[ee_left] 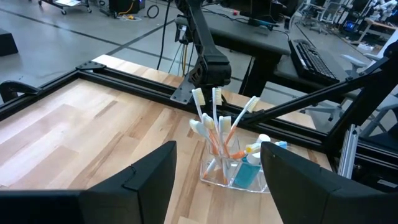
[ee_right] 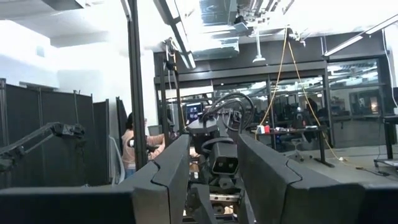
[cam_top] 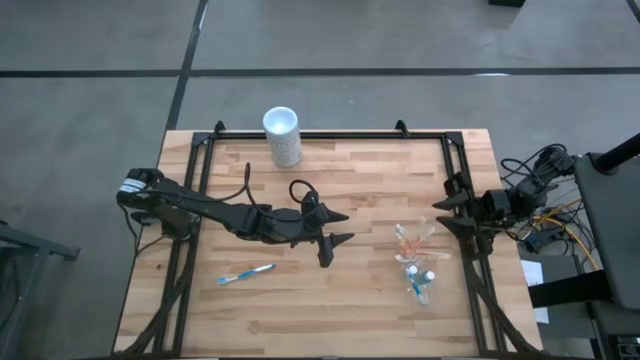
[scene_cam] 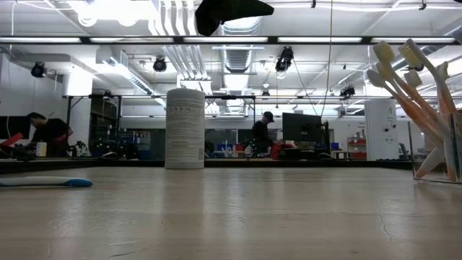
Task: Pick & Place toothbrushing station
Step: Put the blue toothbrush into the bottom section of the transparent organizer
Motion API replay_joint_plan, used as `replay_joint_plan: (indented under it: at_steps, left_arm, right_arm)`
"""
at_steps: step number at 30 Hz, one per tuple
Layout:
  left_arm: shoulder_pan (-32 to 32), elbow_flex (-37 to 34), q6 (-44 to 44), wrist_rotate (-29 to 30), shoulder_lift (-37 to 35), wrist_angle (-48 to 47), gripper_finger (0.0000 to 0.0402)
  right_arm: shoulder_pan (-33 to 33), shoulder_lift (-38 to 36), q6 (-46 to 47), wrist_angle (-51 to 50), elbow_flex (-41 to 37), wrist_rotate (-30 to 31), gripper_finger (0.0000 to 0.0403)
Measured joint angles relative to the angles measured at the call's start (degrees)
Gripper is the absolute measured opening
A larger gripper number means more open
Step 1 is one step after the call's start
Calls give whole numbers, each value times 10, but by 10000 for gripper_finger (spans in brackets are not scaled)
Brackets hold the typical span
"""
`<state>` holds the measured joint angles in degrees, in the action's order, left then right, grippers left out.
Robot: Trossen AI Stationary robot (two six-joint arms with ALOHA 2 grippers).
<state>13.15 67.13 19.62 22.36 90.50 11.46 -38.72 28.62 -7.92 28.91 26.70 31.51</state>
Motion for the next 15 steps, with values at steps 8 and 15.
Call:
replay_joint_plan:
  at_steps: [8, 15]
  left_arm:
    - [0, 0, 0, 0, 0, 3, 239]
    - [0, 0, 25, -14, -4, -29, 239]
  right_arm:
    - [0, 0, 0, 0, 0, 0, 121]
    - [0, 0, 0, 0, -1, 0, 126]
